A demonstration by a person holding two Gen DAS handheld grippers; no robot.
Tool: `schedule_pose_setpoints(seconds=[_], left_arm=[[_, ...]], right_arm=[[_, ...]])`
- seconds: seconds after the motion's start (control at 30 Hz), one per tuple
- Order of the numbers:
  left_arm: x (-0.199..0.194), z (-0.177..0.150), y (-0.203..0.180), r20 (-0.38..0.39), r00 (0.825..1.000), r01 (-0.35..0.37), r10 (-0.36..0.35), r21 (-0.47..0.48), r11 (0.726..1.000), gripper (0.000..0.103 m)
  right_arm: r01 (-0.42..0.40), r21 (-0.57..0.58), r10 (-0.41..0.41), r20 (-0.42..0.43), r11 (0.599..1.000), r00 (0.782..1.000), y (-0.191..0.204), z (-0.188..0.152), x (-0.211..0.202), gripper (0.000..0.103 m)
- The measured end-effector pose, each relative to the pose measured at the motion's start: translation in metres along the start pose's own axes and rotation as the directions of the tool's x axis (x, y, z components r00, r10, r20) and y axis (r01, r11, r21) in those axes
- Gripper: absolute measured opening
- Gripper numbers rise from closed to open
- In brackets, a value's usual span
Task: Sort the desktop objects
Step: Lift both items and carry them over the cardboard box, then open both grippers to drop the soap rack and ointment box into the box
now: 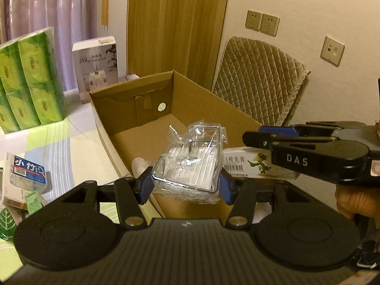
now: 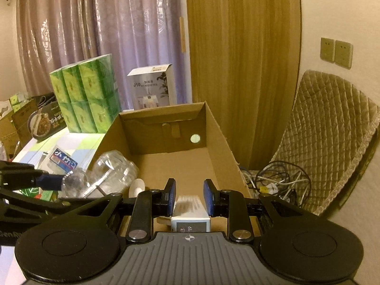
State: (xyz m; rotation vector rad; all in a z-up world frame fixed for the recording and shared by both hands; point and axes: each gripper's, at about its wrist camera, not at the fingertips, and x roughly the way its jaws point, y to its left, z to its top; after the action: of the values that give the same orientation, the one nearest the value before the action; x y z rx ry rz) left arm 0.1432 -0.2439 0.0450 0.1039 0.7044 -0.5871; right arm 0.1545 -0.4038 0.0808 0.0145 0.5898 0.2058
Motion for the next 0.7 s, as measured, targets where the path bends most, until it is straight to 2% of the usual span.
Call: schedule_pose_setpoints(seconds=[0.03,0.07,0.17,0.7], left_arm=[[0.001,0.0,0.0,0.0,1.0,-0.003,0.003,-0.004,1.0,0.051],[0.0,0.0,0.001,0.004,1.0,-0.008,0.008,-0.006,1.0,0.051],[-0.002,-0.001,0.002,0.01,1.0,-0.007,0.007,-0.007,1.0,0.055],[-0.026,-0.017,0.013,0.024,1.0,-0.017,0.018,-0.041,0.999,0.058]], right_arm=[[-0.002,0.0,0.002,-0.001,1.0,1.0,0.0,0.0,0.001,0.02],[-0.004,0.001,0.004,-0.001,1.0,1.0,0.0,0.001,0.002,0.01],[-0.008,0.006,0.008,0.001,1.0,1.0,-0.001,0.001,0.002,0.009],[-0.012,0.025,0.011,0.011,1.0,1.0,0.007,-0.009,-0.016,0.01]])
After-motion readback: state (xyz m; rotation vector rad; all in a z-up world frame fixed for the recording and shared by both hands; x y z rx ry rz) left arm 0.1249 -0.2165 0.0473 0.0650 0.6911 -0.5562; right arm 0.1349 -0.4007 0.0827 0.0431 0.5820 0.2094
